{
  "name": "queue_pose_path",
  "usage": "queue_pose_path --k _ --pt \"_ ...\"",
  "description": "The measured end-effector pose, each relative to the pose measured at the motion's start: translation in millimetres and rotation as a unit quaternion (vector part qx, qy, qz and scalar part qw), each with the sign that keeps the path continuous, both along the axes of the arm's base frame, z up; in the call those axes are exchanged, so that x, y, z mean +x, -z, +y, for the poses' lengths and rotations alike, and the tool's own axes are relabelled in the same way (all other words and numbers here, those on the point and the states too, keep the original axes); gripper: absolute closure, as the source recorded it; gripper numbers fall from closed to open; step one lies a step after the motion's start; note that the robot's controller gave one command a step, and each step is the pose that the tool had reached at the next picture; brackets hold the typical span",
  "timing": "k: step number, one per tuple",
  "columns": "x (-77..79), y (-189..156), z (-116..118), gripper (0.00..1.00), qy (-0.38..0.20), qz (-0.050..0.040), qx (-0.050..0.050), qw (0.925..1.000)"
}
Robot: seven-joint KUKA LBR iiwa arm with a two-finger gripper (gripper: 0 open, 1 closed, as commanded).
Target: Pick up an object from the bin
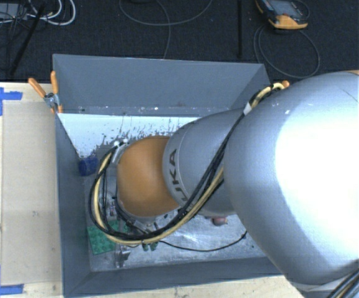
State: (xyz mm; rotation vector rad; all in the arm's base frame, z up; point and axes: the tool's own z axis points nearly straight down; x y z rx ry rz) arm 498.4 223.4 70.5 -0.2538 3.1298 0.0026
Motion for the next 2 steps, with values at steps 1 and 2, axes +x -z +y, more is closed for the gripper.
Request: queue_pose_path --k 1,2 --pt "1.0 -2 0 1.0 0.001 -0.0014 0.001 1.0" --pt "3.1 -83 0 1.0 0.001 -0.0024 0.001 1.0"
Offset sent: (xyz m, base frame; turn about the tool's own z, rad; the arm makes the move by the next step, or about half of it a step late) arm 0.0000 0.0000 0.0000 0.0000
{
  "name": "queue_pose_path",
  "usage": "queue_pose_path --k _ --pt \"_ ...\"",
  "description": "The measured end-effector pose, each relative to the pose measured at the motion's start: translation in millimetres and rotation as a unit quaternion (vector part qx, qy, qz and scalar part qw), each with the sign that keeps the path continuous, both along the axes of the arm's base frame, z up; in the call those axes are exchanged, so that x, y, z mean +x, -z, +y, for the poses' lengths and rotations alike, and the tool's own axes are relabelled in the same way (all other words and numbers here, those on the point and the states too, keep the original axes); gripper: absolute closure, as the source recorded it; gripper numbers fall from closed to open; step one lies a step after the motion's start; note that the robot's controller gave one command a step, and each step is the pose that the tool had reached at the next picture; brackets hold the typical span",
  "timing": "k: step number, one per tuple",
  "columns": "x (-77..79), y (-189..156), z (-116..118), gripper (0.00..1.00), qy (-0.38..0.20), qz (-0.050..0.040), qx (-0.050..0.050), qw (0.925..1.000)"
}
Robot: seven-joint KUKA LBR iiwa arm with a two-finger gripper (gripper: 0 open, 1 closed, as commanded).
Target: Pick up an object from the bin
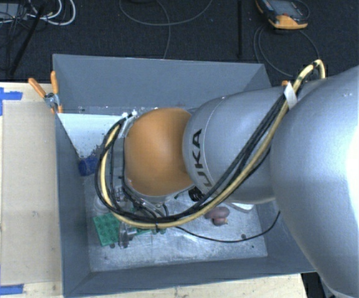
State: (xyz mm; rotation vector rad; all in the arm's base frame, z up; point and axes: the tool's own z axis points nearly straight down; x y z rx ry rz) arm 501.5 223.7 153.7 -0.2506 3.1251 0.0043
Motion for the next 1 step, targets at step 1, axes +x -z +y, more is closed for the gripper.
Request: queue_pose_path --k 1 --pt "0.9 -26.9 0.2 1.0 0.0 0.0022 -0.001 1.0"
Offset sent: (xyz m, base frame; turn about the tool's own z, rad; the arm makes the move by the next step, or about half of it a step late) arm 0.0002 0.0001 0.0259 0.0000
